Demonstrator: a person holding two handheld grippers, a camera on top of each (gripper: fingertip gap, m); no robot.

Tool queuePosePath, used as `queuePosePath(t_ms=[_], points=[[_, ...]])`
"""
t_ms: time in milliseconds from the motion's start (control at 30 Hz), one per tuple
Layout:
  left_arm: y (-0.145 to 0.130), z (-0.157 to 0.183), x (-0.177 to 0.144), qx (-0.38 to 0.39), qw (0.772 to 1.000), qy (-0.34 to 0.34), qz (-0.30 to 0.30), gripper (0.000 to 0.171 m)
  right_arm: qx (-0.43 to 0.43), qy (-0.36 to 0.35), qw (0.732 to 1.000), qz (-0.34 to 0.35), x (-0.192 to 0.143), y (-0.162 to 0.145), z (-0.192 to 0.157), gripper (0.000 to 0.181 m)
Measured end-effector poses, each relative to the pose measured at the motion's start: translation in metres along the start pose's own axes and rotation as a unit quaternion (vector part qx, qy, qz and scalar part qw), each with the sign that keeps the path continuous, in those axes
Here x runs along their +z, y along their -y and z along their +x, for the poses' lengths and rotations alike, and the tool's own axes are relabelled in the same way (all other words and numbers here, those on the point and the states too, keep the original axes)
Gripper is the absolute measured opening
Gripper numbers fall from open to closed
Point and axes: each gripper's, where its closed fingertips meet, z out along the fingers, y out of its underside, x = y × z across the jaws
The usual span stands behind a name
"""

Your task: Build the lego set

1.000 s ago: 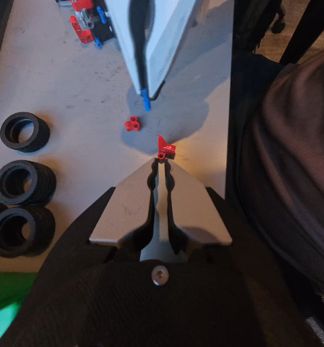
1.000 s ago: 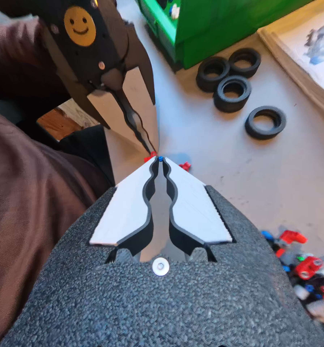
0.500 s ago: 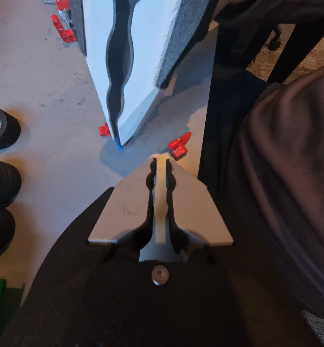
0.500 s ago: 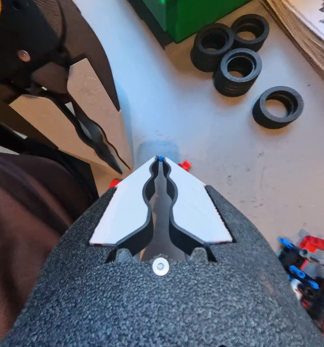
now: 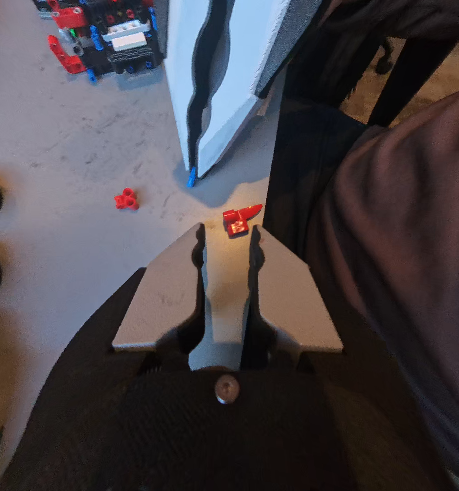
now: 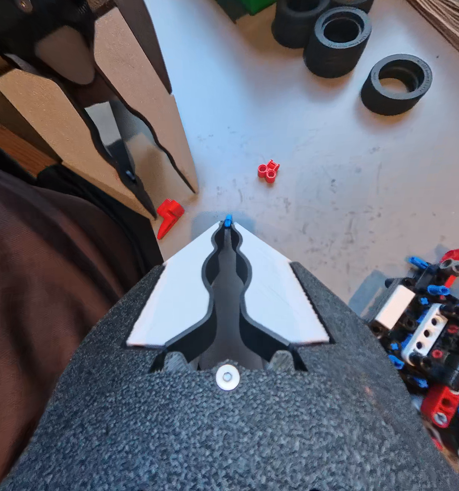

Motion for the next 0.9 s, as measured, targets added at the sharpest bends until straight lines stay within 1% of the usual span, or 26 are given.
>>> queuePosePath(t_ms=[33, 67, 133, 200, 267, 367, 400, 467, 500, 567, 633, 667, 733, 867, 900], points=[[0.001, 0.001, 0.002, 0.002, 1.000, 0.000, -0.001, 0.031, -0.013, -0.008, 1.000, -0.010, 0.001, -0.003, 0.002, 0.004], [0.002, 0.002, 0.003, 0.004, 1.000, -0.001, -0.003, 0.026, -0.029, -0.019, 0.999, -0.021, 0.001, -0.006, 0.004, 0.005], [0.002, 0.000, 0.003, -0.005, 1.000, 0.009, -0.005, 0.021, -0.054, -0.037, 0.998, -0.025, -0.002, -0.008, 0.005, 0.008], [0.001, -0.004, 0.002, -0.026, 0.999, 0.026, -0.003, 0.016, -0.056, -0.055, 0.997, -0.026, -0.008, -0.011, 0.008, 0.011], [0.000, -0.008, 0.001, -0.040, 0.998, 0.049, 0.000, 0.016, -0.048, -0.069, 0.996, -0.010, -0.017, -0.010, 0.007, 0.016], [0.001, -0.005, 0.002, -0.044, 0.998, 0.052, 0.015, 0.003, -0.041, -0.085, 0.995, 0.008, -0.025, -0.008, 0.001, 0.020], [0.002, -0.005, 0.002, -0.042, 0.997, 0.055, 0.018, 0.003, -0.043, -0.079, 0.996, 0.014, -0.026, -0.007, -0.006, 0.020], [0.002, -0.003, 0.002, -0.041, 0.998, 0.053, 0.017, 0.005, -0.034, -0.044, 0.998, 0.027, -0.021, -0.003, -0.028, 0.020], [0.001, -0.003, 0.001, -0.043, 0.998, 0.050, 0.014, 0.012, -0.032, -0.029, 0.999, 0.027, -0.017, -0.003, -0.038, 0.021], [-0.002, -0.003, -0.001, -0.053, 0.997, 0.046, 0.010, 0.019, -0.028, -0.025, 0.999, 0.024, -0.008, -0.005, -0.045, 0.024], [-0.004, -0.005, -0.003, -0.056, 0.997, 0.045, 0.014, 0.020, -0.012, -0.018, 0.999, 0.032, -0.002, -0.003, -0.050, 0.032], [-0.003, -0.002, -0.003, -0.054, 0.998, 0.036, 0.017, 0.021, -0.001, -0.016, 0.999, 0.039, 0.000, 0.000, -0.051, 0.033], [-0.001, 0.003, -0.001, -0.045, 0.999, 0.022, 0.020, 0.021, 0.020, -0.015, 0.999, 0.030, 0.006, -0.002, -0.050, 0.035], [0.001, 0.008, 0.002, -0.018, 1.000, 0.016, 0.012, 0.010, 0.005, -0.022, 1.000, 0.015, 0.010, -0.002, -0.045, 0.036], [0.002, 0.011, 0.003, -0.019, 1.000, 0.007, 0.012, 0.002, 0.000, -0.016, 1.000, 0.011, 0.011, -0.001, -0.045, 0.033]])
